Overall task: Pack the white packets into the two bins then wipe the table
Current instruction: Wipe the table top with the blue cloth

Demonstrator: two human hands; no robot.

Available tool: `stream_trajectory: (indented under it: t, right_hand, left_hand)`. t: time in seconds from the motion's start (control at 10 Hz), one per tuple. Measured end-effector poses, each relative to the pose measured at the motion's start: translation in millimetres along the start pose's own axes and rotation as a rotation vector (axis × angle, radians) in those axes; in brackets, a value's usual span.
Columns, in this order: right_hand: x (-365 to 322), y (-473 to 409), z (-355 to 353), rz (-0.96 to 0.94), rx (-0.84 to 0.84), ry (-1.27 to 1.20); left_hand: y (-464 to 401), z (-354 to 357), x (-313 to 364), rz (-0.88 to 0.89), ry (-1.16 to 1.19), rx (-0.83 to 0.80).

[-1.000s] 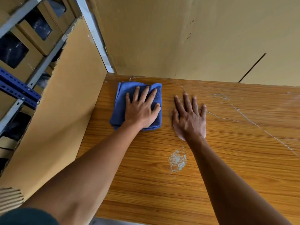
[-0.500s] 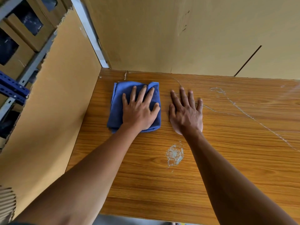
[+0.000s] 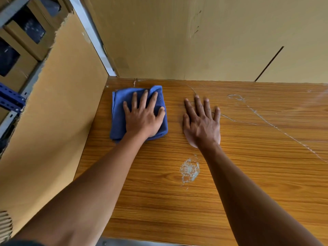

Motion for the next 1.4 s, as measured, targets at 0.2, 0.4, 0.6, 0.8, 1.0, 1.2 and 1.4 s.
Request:
stream_trajectory:
  t: [0.2,0.4,0.6,0.8,1.0,1.2,1.4]
  right_hand:
    - [0.9,-1.0,1.2,-0.001,0.008,-0.006]
    - [1.4,-0.3,1.1,0.000,0.011,-0.013]
    - [0.5,-0.1,0.8,-0.007,0.014,-0.015]
    - [1.3,0.8,0.5,-0.009,0.007,-0.015]
    - [0.6,-0.4,0.9,-0.005,0.000,-0.015]
    - [1.4,-0.1,1.0,-0.010,-0.002,-0.008]
    - [2.7,0.0,2.1,-0.008,-0.004,-0.011]
  left_hand:
    - [-57.6,-3.4,-1.6,-0.038,0.004,-0.044]
    - [18.4,0.9,-7.6,-0.013,-0.002,0.007]
    - [-41.2,-7.1,-13.3,-0.056,0.007,-0.030]
    - [-13.6,-3.4,-17.7,-0.037,0.009,0.003]
    - [-10.8,-4.2,-24.5,-0.051,-0.002,0.006]
    - [-56.5,-7.3,-28.7,-0.062,0.026,-0.002]
    - [9.1,-0.6,-36.3,-0.060,0.005,0.014]
Point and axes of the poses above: each hand's wrist, its own y-axis away from the middle knuckle, its own z-axis out of the palm, x = y × z, the point moved 3 cm from there along -y, towards the middle knuckle, and after that the axes turned 6 degrees about -y, right-handed, at the moved point
